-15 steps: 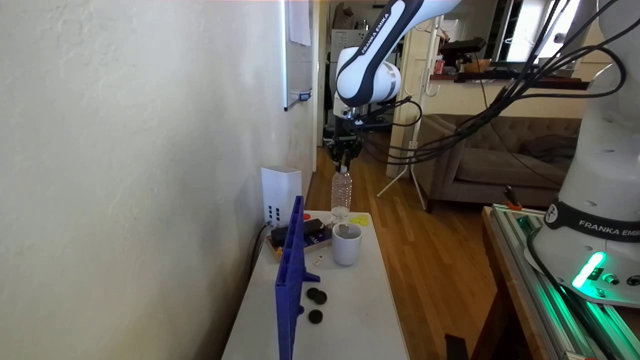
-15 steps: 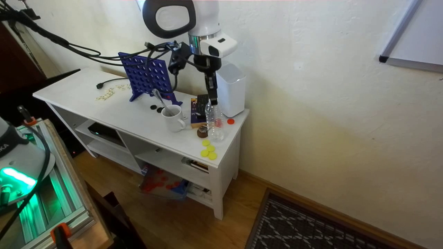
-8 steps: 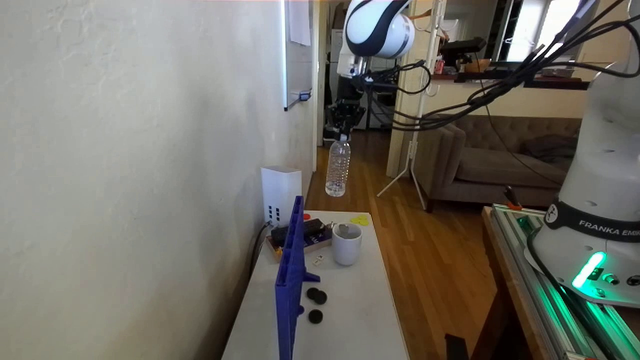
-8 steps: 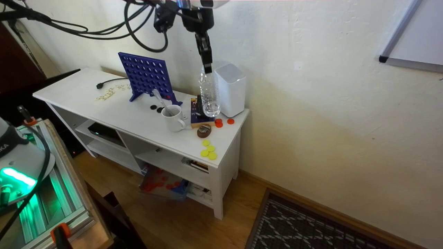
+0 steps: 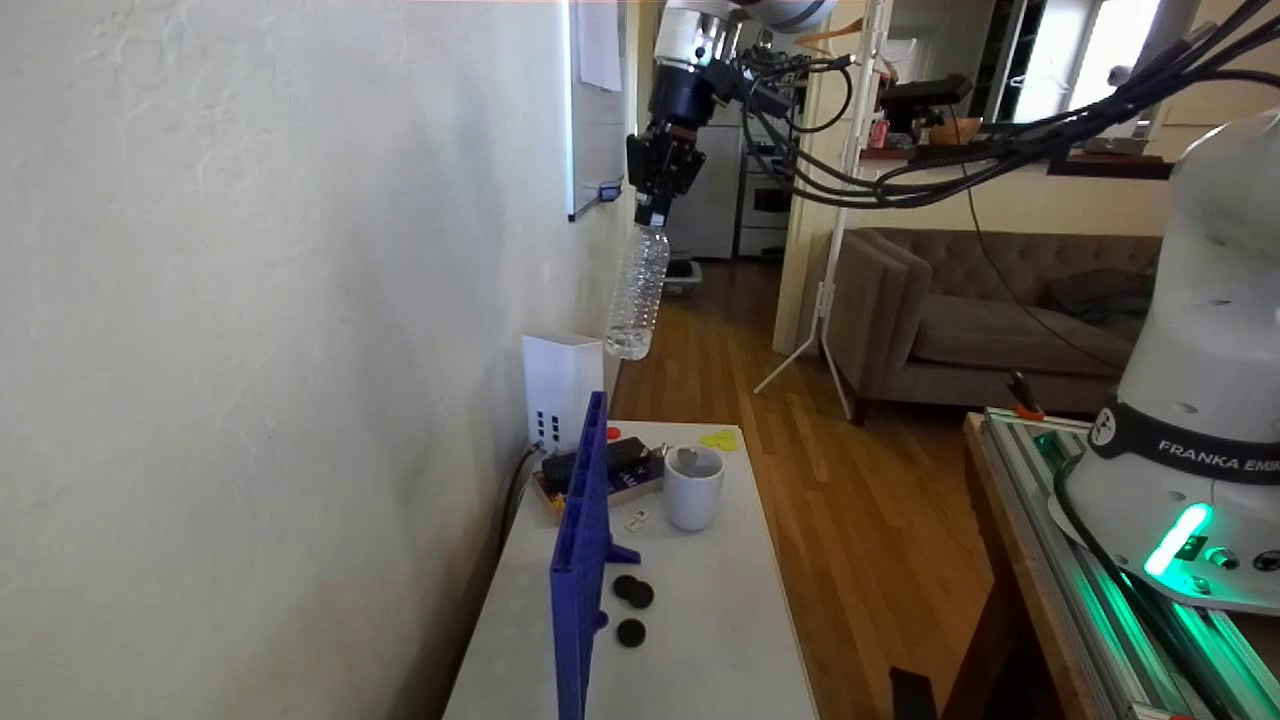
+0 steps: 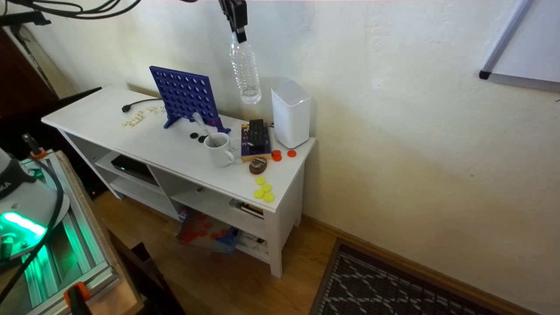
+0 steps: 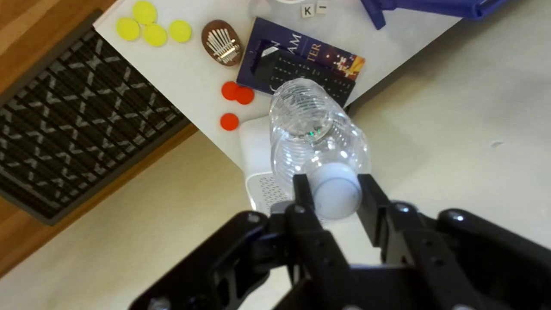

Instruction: Move the clear bottle to the back left side of the counter.

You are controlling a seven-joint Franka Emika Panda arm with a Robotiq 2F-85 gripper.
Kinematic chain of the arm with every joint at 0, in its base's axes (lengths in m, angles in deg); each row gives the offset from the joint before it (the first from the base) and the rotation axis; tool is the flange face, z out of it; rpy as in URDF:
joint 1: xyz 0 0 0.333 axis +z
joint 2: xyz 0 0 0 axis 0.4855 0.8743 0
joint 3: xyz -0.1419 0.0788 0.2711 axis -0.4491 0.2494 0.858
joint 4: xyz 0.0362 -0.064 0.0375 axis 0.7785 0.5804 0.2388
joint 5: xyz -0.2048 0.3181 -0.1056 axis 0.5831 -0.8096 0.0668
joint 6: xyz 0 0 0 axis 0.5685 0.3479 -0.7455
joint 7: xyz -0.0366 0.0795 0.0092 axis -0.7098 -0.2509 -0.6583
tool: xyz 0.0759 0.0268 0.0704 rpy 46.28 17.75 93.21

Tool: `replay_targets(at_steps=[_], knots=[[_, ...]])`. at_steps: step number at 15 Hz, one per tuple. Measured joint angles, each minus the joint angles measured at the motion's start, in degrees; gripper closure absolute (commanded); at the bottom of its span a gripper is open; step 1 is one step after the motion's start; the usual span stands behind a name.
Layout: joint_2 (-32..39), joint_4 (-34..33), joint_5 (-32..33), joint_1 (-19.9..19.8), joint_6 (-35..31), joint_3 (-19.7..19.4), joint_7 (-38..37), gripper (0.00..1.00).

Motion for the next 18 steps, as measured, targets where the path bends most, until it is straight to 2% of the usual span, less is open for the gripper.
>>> replay_targets(at_steps=[2,3,8,9,13,18], knots=[[-0.33,-0.04,0.29,1.47,-1.39,2.11,0.14,0.92],[-0.32,-0.06,0.3,2.2,-1.42,3.03,0.4,0.69],[0.0,-0.04,0.29,2.18,-1.42,3.05,0.15,0.69],[-0.01,-0.04,0.29,2.14,-1.42,3.04,0.15,0.92],[0.77,0.3,-1.06,2.13,-1.59,2.9,0.78,0.92],[4.49,-1.7,-5.73,3.91,-5.53,4.39,6.92,0.92]])
